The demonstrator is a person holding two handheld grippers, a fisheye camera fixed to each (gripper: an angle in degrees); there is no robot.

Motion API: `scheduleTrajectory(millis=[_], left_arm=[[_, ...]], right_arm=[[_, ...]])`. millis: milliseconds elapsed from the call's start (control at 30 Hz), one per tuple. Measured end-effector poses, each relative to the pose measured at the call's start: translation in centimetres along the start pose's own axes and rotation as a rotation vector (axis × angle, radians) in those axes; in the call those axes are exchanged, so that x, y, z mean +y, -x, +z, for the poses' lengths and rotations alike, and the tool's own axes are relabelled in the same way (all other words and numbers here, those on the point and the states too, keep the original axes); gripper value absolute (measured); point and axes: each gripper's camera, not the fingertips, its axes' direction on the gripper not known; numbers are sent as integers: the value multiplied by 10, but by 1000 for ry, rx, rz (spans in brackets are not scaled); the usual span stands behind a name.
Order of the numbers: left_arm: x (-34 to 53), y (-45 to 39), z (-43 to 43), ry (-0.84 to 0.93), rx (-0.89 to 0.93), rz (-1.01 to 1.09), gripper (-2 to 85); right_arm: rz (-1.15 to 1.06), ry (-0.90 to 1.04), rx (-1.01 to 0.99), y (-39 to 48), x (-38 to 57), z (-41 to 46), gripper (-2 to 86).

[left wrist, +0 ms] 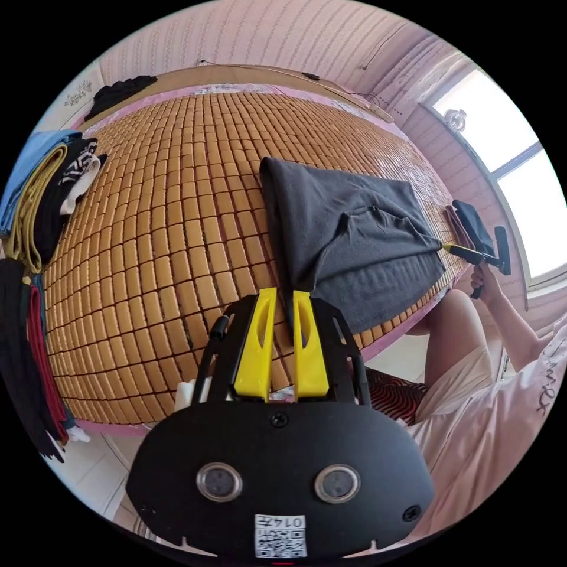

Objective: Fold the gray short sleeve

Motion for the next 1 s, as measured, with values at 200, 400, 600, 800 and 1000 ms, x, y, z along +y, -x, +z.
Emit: scheduleTrajectory(millis=[200, 400, 600, 800, 1000], left_arm=[[-15, -56, -23, -9, -142, 182, 35], [-60, -115, 20, -71, -34, 252, 68], [-71, -136, 73, 69, -89, 283, 32], [-41, -151, 50, -28, -70, 359, -1], [31, -170, 25, 29, 82, 426, 15]], right_arm=[[-163, -82, -5, 48, -12, -15, 90], [-275, -46, -54, 105, -53, 38, 102], [-222, 38, -65, 110, -62, 75, 14], [-262, -11, -257, 98, -39, 47, 3], [-448, 212, -339, 105, 9, 38, 27]])
